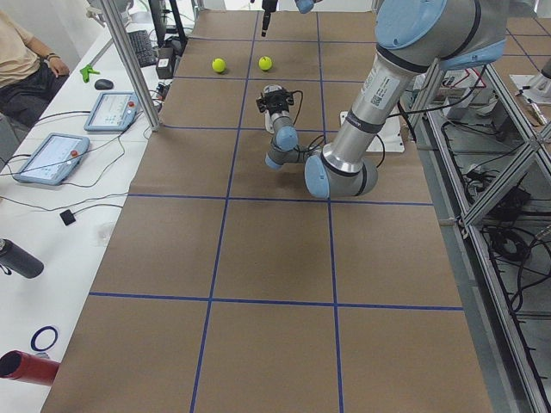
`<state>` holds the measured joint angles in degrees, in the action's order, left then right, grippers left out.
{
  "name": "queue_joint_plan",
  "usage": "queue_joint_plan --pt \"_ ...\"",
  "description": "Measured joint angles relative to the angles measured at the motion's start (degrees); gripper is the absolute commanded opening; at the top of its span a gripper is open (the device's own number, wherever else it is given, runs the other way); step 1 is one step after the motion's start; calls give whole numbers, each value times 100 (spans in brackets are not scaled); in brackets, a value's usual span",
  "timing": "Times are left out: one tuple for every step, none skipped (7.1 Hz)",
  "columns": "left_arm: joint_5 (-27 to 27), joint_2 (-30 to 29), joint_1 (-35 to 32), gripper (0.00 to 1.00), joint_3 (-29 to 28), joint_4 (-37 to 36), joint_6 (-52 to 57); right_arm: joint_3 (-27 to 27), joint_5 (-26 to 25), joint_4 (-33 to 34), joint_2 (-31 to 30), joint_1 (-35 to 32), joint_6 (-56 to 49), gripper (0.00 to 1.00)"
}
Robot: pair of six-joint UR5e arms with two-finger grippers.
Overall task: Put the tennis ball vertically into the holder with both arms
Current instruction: 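Move the right gripper toward the nearer yellow tennis ball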
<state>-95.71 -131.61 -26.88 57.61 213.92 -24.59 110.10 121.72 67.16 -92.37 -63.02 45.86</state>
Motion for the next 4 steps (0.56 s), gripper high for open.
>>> queue_joint_plan --pt "0 19 21 99 -5 -1 4 2 6 -1 0 0 -2 100" --pt "2 23 40 98 -9 -5 10 3 8 -1 0 0 0 100" --pt "6 21 52 93 -11 -7 18 3 11 -1 0 0 1 100" --pt "8 17 59 86 -11 -10 24 3 15 -1 0 -2 2 100"
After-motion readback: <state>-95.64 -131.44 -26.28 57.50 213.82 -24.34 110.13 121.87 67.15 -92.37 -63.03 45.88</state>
